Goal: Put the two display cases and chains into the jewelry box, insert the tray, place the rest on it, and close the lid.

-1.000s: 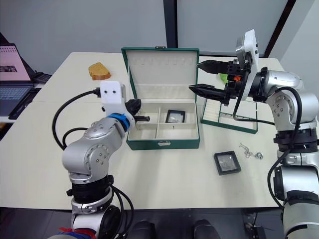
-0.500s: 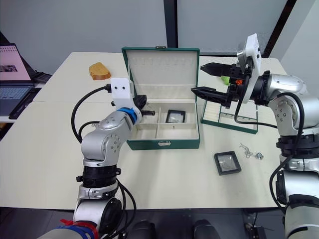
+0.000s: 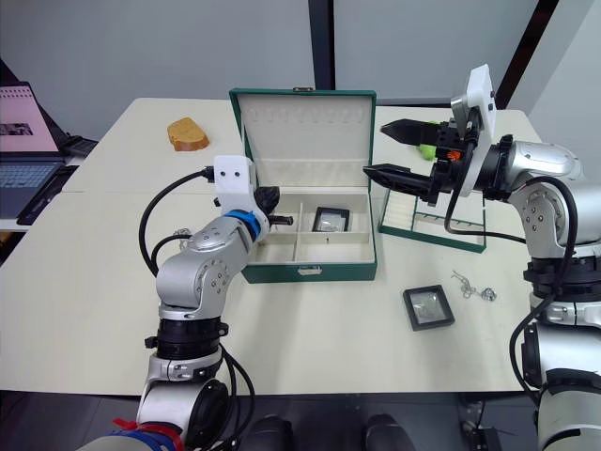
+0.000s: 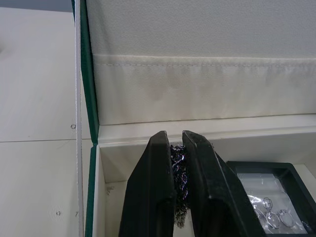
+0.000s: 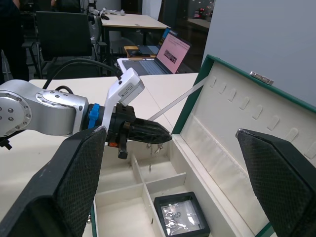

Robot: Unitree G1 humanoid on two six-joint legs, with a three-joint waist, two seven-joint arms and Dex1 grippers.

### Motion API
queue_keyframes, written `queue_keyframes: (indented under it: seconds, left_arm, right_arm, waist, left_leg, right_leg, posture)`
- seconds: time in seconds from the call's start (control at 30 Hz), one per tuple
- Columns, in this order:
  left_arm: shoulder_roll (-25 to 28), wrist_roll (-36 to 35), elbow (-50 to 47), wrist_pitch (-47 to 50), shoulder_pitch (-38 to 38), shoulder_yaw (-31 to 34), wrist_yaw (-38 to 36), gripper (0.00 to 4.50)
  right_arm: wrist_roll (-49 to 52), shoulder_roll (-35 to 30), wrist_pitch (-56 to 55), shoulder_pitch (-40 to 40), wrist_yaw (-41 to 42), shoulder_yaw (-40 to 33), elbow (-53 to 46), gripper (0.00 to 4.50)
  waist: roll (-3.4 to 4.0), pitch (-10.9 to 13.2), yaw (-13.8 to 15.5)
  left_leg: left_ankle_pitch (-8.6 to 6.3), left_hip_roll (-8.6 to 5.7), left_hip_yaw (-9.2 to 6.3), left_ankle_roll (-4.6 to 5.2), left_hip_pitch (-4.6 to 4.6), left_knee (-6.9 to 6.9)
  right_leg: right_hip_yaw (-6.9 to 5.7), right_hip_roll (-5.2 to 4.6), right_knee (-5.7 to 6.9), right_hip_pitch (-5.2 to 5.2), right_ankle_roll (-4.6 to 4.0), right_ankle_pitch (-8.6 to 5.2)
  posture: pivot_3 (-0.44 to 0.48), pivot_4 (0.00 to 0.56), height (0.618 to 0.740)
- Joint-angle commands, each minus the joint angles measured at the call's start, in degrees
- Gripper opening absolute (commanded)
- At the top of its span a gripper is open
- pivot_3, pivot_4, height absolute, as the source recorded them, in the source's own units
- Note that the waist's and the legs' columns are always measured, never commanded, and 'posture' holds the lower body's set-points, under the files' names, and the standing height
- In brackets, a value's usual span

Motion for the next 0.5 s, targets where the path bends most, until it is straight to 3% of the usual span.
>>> queue_keyframes:
  seconds: [0.03,0.3,0.33,0.5]
  left_arm:
    - [-0.01,0.16,-1.45,-0.97,-0.42,-0.12,-0.26,1.84]
    - [-0.14,-0.06,-1.41,-0.92,-0.45,-0.26,-0.53,4.27]
    - [-0.12,-0.13,-1.38,-0.92,-0.38,-0.3,-0.67,4.46]
    - [0.01,-0.64,-1.17,-1.17,-0.18,-0.47,-1.7,4.46]
  right_arm:
    - [0.6,-0.94,-0.22,-0.9,-0.21,-1.61,-1.7,4.5]
    - [0.53,-0.79,-0.31,-1.12,-0.12,-1.46,-1.43,4.5]
    - [0.51,-0.76,-0.34,-1.13,-0.13,-1.43,-1.42,4.5]
    - [0.41,-0.69,-0.5,-1.04,-0.16,-1.36,-1.46,4.5]
  waist:
    - [0.0,0.0,0.0]
    - [0.0,0.0,-0.01]
    - [0.0,0.0,-0.01]
    - [0.0,0.0,-0.01]
  left_leg:
    - [0.0,0.0,0.0,0.0,0.0,0.0]
    - [0.0,0.0,0.0,0.0,0.0,0.0]
    - [0.0,0.0,0.0,0.0,0.0,0.0]
    - [0.0,0.0,0.0,0.0,0.0,0.0]
  right_leg:
    - [0.0,0.0,0.0,0.0,0.0,0.0]
    - [0.0,0.0,0.01,0.0,0.0,0.0]
    - [0.0,0.0,0.01,0.0,0.0,0.0]
    - [0.0,0.0,0.02,0.0,0.0,0.0]
  posture:
    - [0.0,0.15,0.74]
    - [0.0,0.15,0.74]
    - [0.0,0.15,0.74]
    - [0.0,0.15,0.74]
